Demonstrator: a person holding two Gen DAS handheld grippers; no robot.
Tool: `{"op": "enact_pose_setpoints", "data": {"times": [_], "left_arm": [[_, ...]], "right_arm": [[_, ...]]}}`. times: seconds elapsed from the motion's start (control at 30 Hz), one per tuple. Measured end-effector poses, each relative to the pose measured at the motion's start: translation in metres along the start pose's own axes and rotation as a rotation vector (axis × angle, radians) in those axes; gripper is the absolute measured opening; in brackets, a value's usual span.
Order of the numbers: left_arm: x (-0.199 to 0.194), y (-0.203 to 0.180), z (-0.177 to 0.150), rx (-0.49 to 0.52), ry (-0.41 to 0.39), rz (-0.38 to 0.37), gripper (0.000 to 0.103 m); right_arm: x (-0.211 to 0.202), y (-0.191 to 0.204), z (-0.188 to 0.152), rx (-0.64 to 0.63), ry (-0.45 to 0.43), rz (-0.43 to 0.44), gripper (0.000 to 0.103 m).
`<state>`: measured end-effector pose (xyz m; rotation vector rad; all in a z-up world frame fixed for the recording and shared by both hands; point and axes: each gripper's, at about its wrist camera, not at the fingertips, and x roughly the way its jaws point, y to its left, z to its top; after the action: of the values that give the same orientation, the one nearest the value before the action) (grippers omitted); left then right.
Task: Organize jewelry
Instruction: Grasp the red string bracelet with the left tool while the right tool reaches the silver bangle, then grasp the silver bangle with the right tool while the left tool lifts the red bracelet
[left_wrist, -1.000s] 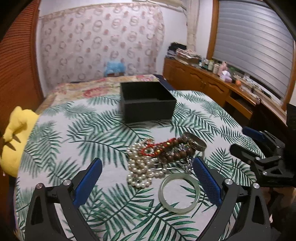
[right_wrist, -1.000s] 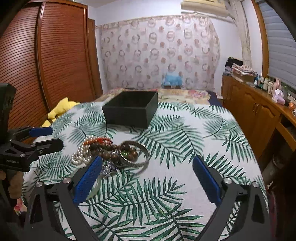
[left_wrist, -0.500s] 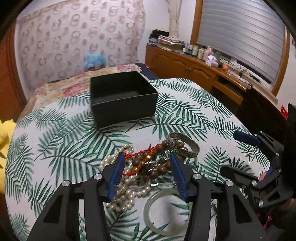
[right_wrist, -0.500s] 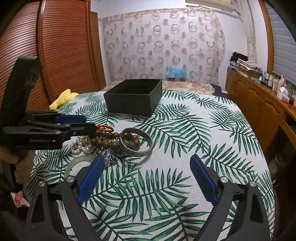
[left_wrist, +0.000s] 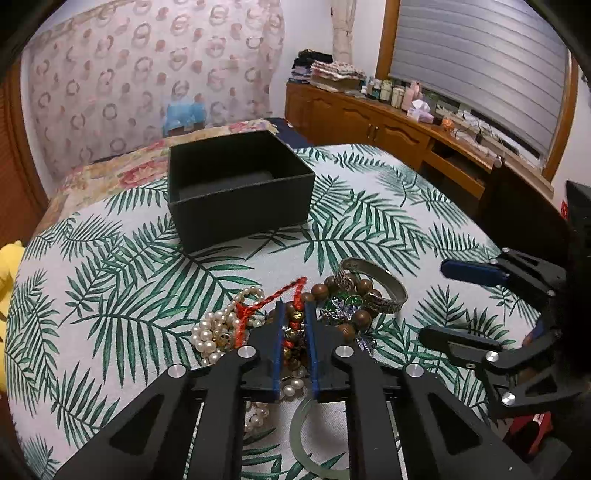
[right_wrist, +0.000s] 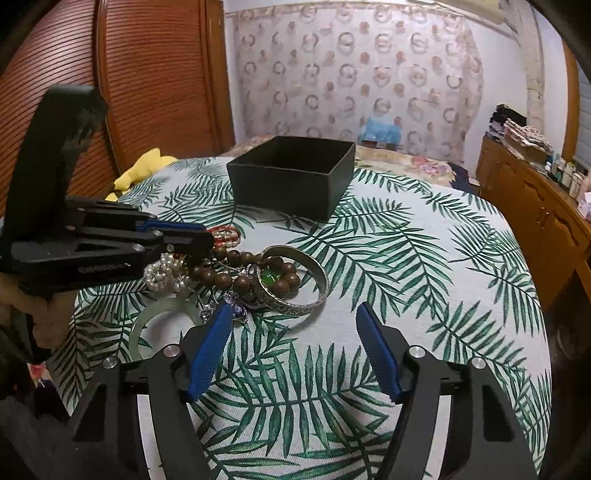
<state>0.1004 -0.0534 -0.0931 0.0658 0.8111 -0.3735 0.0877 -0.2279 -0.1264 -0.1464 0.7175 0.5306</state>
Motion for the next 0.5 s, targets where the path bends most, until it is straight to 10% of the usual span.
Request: {"op": "enact_pose_setpoints", "data": {"times": [0.5], "left_arm": [[-0.039, 0.006, -0.005, -0.055, -0.111, 0.008, 0.006]], "right_arm": [[0.035, -0.033, 0.031, -0.01, 0.088, 0.011, 0.042]]}}
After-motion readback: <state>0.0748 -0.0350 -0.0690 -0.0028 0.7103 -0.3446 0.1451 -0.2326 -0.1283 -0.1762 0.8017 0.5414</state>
